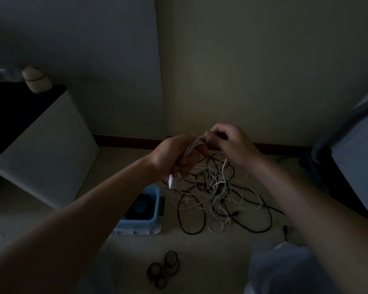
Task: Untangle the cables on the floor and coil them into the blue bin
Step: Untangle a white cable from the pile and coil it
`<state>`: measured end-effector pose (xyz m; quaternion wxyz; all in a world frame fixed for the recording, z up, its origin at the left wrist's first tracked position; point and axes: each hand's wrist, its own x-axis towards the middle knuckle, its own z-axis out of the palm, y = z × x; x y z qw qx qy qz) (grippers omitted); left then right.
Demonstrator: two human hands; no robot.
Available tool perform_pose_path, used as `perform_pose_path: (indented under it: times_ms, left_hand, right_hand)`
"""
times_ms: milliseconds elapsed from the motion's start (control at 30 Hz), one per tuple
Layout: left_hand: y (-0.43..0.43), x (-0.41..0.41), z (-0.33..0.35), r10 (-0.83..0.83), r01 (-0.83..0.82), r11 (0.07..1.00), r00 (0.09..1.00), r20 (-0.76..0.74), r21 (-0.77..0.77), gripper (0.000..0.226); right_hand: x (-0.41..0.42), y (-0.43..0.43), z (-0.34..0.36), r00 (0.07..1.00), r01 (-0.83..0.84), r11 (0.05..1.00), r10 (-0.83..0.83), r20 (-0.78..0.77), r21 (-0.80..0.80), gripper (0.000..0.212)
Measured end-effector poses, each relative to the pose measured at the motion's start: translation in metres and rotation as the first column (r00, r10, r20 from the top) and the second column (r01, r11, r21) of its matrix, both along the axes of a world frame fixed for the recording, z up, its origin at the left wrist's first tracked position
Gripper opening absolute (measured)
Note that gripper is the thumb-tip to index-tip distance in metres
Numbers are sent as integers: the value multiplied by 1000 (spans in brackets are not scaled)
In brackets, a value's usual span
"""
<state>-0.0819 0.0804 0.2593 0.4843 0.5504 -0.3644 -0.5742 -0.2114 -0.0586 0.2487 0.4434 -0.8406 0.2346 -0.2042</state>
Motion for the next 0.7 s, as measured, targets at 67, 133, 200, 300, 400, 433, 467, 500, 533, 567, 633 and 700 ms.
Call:
perform_pose_path:
  times_ms: [67, 133, 200, 300, 400, 433, 467, 500, 533, 567, 633, 700]
  left_hand:
    - [-1, -2, 0, 29, -29, 999, 999, -19, -12, 40]
    - [1, -2, 0, 43, -43, 999, 998, -47, -12, 37]
    - [2, 0, 1, 54, -55, 998, 995, -85, -17, 36]
    - [3, 3, 5, 18, -29, 998, 980, -198, -52, 33]
    - [3, 4, 10, -29, -7, 994, 945, -325, -109, 30]
    - [2, 4, 11, -19, -32, 991, 927, -375, -127, 29]
    - [1, 4, 12, 12, -77, 988, 905, -426, -136, 29]
    - [1, 5, 12, 63, -142, 981, 878, -474, -133, 30]
    - [0, 6, 12, 120, -214, 969, 842, -526, -120, 31]
    - [0, 8, 13, 173, -282, 954, 794, -583, -100, 32]
    - [-1, 14, 14, 259, -391, 918, 712, -653, -61, 32]
    - [0, 20, 14, 334, -471, 882, 673, -660, -34, 32]
  right_hand:
    - [2, -3, -7, 999, -25, 999, 26, -29, 41, 32]
    - [4, -3, -14, 998, -43, 997, 45, -38, 57, 34]
    - [5, -3, -16, 999, -45, 993, 48, -23, 108, 34]
    - [3, -4, -8, 995, -38, 960, 10, 103, 276, 36]
    - [2, -2, -5, 990, -61, 960, 23, 140, 273, 37]
    - [3, 0, -9, 993, -63, 963, 34, 113, 264, 37]
    - [3, 3, -14, 996, -64, 955, 45, 71, 289, 36]
    - [4, 7, -19, 997, -79, 937, 74, 28, 341, 35]
    - [4, 10, -25, 993, -97, 923, 113, -21, 374, 33]
    - [5, 13, -29, 985, -117, 920, 156, -76, 374, 32]
    - [6, 19, -33, 954, -157, 940, 223, -199, 302, 28]
    - [7, 25, -31, 922, -208, 948, 272, -275, 241, 26]
